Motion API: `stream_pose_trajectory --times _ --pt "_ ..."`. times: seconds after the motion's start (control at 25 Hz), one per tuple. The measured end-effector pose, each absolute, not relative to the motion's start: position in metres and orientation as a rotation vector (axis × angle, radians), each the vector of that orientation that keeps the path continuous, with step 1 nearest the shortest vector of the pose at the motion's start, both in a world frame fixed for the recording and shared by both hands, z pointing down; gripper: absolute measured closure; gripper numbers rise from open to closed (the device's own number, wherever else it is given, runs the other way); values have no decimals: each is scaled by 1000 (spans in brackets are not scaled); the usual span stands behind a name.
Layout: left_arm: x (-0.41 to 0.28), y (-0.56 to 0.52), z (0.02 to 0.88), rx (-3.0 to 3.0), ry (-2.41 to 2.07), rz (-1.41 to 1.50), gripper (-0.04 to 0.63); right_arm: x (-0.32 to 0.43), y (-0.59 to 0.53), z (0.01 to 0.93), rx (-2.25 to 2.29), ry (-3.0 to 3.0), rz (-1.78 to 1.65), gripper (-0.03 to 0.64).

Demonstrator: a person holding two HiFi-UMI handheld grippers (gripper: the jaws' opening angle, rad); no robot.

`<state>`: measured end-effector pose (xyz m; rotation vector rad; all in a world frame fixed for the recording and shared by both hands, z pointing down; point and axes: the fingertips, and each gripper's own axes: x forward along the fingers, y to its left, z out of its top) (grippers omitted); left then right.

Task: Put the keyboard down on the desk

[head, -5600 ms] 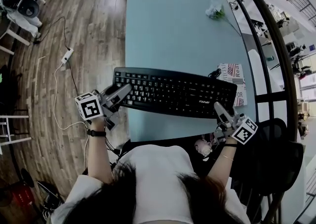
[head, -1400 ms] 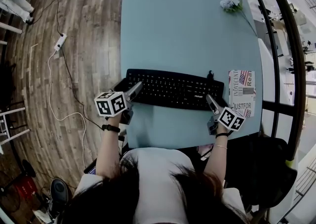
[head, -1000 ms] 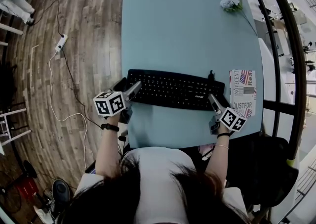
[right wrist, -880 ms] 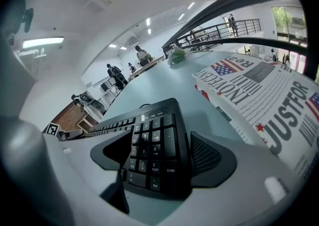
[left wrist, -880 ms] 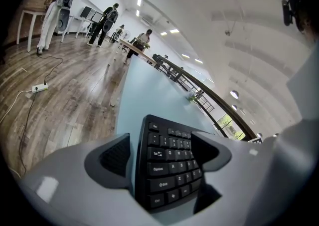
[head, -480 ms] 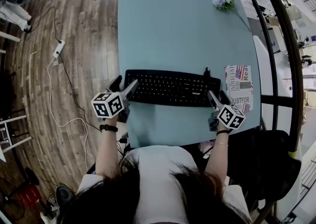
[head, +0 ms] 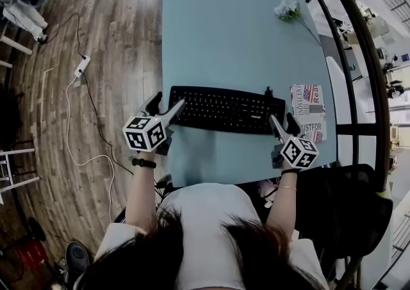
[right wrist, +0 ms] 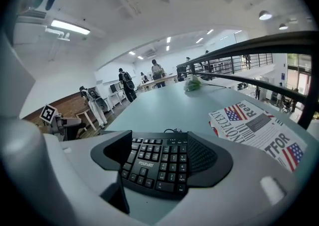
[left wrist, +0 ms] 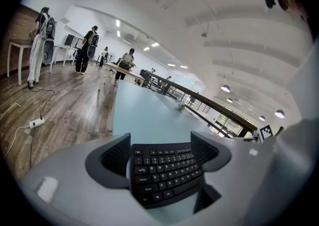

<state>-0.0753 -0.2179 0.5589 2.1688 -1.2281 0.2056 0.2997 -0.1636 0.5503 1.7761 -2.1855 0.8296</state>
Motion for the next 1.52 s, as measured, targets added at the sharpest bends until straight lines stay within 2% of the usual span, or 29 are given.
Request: stream_pose_trajectory --times 0.6,0.84,0.96,1.12,1.32,1.52 --pt "-74 -164 467 2418 -1213 185 186 254 -103 464 1795 -2336 517 278" --pt "-69 -142 432 2503 -1178 143 191 243 -79 435 1843 -2356 408 313" --pt "-66 -132 418 2560 -1162 124 226 237 -67 418 1856 -2368 345 345" --pt "-63 -121 410 2610 -1136 135 318 227 -54 401 1840 -2397 295 373" --pt "-60 -111 408 2611 -1104 103 419 217 -48 388 1828 -2425 208 483" --pt "-56 -107 416 2596 -1090 102 474 213 -46 384 1831 -2448 192 559"
